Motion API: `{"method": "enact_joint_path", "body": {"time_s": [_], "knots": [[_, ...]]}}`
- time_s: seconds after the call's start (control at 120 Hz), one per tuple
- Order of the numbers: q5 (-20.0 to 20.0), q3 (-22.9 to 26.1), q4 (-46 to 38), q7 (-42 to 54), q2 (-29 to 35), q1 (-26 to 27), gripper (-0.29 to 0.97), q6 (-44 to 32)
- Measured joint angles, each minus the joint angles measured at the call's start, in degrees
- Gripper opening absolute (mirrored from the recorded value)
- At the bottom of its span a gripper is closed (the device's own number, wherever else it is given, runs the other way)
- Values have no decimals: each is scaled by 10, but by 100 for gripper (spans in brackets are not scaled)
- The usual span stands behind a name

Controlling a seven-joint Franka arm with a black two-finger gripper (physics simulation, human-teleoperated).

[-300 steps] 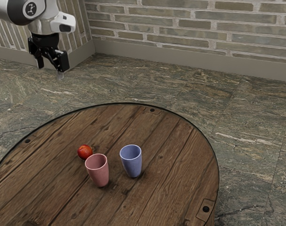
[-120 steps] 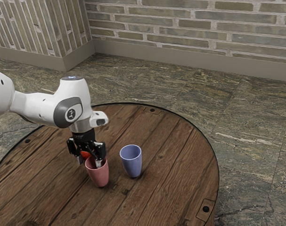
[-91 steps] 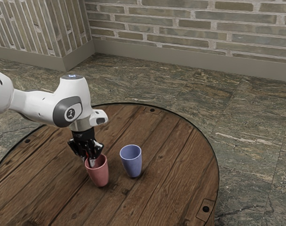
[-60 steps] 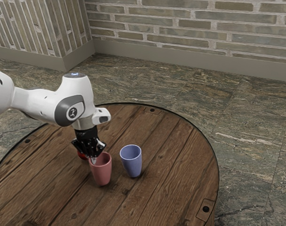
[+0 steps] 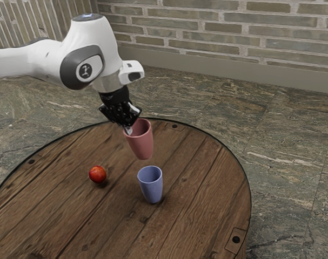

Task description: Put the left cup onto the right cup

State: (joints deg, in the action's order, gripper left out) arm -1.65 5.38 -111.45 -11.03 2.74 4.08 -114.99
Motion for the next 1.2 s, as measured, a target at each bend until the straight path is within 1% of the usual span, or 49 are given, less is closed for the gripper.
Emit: {"method": "enact_joint_path", "body": {"time_s": [0.117,0.283,0.408,0.642,1.2], "knots": [[-10,1,30,-9,-35,10,-11,29],[-17,1,20,-23,-43,20,-11,49],[-18,-1,16,-30,-54,15,-11,53],[-19,-8,21,-35,-78,-21,-11,45],[-22,-5,34,-39,-111,-7,-11,12]]}}
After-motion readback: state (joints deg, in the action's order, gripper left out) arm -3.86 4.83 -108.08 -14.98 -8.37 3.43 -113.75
